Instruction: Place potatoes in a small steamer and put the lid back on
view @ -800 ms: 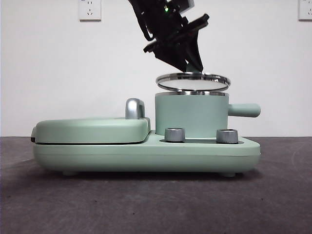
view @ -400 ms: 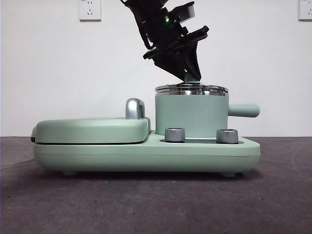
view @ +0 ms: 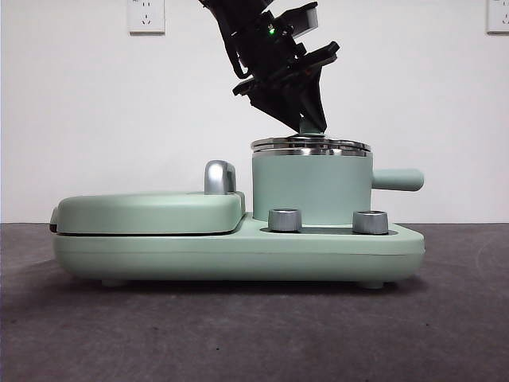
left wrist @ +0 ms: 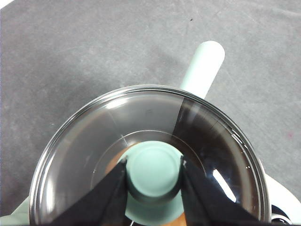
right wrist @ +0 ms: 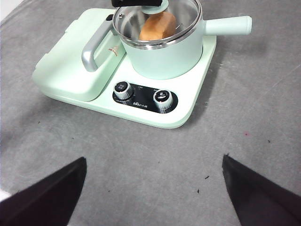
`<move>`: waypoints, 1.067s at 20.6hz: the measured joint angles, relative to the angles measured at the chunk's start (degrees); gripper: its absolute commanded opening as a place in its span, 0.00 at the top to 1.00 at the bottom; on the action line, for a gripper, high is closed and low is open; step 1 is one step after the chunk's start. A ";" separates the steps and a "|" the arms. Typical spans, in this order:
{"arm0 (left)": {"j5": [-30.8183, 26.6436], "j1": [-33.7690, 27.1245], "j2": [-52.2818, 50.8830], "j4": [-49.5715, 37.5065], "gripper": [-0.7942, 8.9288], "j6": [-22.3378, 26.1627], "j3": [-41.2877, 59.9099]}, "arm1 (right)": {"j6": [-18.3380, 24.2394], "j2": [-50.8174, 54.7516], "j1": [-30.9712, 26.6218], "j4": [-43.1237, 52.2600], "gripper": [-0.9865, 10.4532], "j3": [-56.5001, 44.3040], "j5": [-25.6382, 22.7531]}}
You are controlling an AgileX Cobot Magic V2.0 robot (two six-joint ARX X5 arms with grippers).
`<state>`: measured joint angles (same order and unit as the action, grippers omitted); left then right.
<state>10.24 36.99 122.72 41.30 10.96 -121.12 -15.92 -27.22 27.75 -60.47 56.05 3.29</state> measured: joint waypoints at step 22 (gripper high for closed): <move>0.04 0.04 -3.52 9.40 0.37 -7.89 0.02 | -0.02 0.00 0.00 1.16 0.51 0.00 -0.35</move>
<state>10.28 37.04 119.20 50.70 3.07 -121.10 -15.94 -27.22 27.75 -59.31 56.05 2.94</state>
